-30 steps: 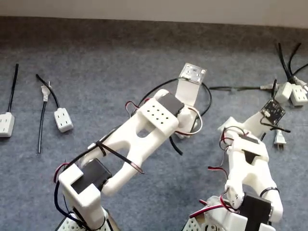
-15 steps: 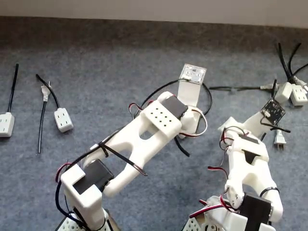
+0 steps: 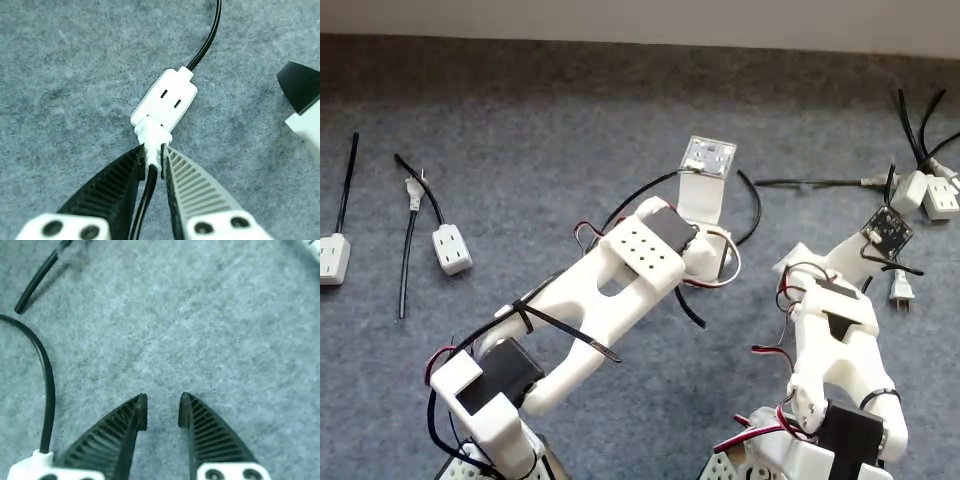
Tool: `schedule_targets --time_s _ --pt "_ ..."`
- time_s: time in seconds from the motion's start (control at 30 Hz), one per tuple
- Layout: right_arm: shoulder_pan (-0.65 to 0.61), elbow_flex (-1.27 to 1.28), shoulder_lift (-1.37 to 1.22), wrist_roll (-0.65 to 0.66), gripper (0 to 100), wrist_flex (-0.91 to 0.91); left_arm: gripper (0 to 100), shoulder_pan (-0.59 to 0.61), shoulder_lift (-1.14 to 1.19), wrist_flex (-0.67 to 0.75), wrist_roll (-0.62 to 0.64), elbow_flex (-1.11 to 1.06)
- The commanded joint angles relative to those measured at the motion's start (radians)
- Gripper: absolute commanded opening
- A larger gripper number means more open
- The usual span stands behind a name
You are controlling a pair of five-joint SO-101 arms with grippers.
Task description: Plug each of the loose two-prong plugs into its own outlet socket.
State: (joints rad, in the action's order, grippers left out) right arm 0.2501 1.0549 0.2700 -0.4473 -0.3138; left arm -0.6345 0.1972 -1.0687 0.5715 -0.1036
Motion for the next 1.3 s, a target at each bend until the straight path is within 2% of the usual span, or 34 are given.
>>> schedule_targets --time_s 0.0,0.23,0.43,0.6,0.77,1.1,1.27 --pt "0.012 -0.044 0.005 -0.014 11.9 -0.004 1 0.004 0.008 -0.006 -0.021 0.033" --pt "0.013 -0.044 0.007 -0.021 12.0 -0.004 1 0.03 0.154 -0.172 -0.098 0.16" --pt "0.042 -0.044 0.01 -0.069 12.1 -0.004 1 0.056 0.369 -0.304 -0.135 0.409" --pt "0.051 -0.045 0.012 -0.072 12.1 0.001 1 0.053 0.496 -0.345 -0.132 0.639" --pt "0.085 -0.045 0.012 -0.144 12.1 0.001 1 0.054 0.565 -0.4 -0.107 0.805" --pt "0.085 -0.045 0.012 -0.147 12.1 -0.001 1 0.054 0.723 -0.397 -0.109 0.891" --pt "0.087 -0.045 0.012 -0.147 12.1 -0.001 1 0.054 0.799 -0.477 -0.109 1.012"
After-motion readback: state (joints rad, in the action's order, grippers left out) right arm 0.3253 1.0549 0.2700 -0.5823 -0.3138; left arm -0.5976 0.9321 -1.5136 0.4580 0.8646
